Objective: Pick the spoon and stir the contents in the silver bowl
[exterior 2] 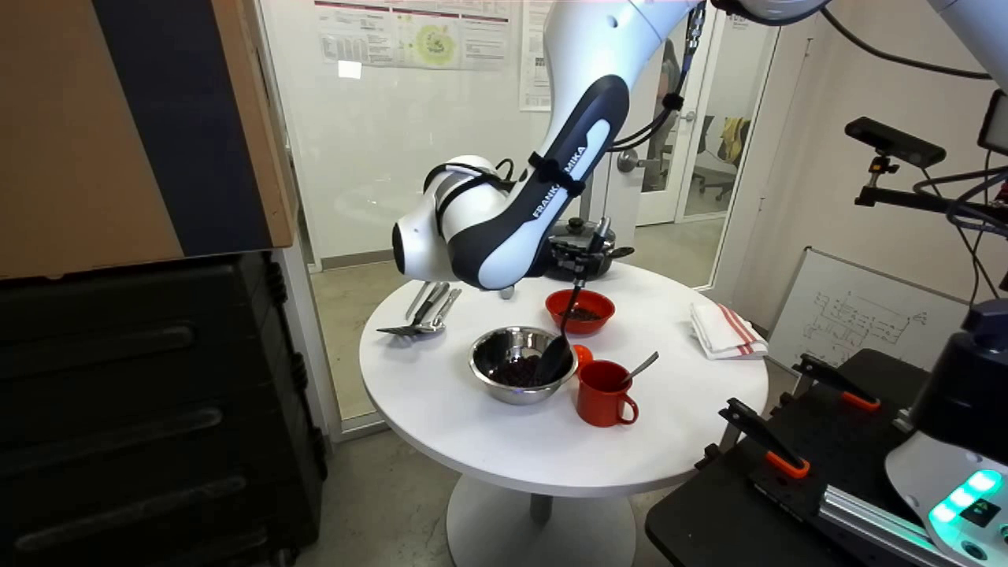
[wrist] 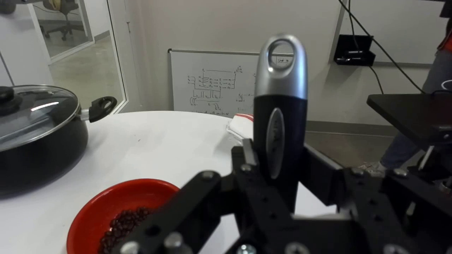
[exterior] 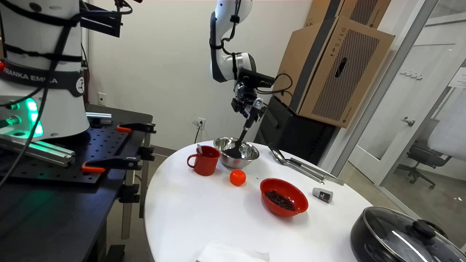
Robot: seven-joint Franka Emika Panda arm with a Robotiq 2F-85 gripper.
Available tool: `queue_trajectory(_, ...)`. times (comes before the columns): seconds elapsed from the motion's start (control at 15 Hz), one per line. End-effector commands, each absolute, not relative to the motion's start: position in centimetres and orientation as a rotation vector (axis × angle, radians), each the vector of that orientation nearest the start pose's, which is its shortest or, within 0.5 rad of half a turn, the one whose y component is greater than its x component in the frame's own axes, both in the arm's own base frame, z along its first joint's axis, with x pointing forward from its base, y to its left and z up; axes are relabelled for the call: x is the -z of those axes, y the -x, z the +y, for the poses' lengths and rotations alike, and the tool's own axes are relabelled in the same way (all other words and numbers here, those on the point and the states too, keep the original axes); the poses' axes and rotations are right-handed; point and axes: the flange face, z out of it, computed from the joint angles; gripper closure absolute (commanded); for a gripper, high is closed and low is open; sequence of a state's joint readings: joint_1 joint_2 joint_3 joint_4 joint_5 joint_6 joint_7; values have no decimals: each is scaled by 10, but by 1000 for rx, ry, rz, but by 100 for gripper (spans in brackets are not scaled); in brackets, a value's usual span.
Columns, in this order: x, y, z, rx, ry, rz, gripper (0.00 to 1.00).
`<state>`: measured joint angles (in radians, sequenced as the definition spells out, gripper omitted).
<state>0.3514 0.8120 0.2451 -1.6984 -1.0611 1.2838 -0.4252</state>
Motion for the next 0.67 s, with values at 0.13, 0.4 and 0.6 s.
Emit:
queue_trajectory(0.13,-132,-525,225,1092,-1390,1258,92)
queue_trajectory(0.4,-117,-518,238,1114,-1384,1346,92)
queue_trajectory(0.6,-113,-518,239,1076,-1401,1293,92)
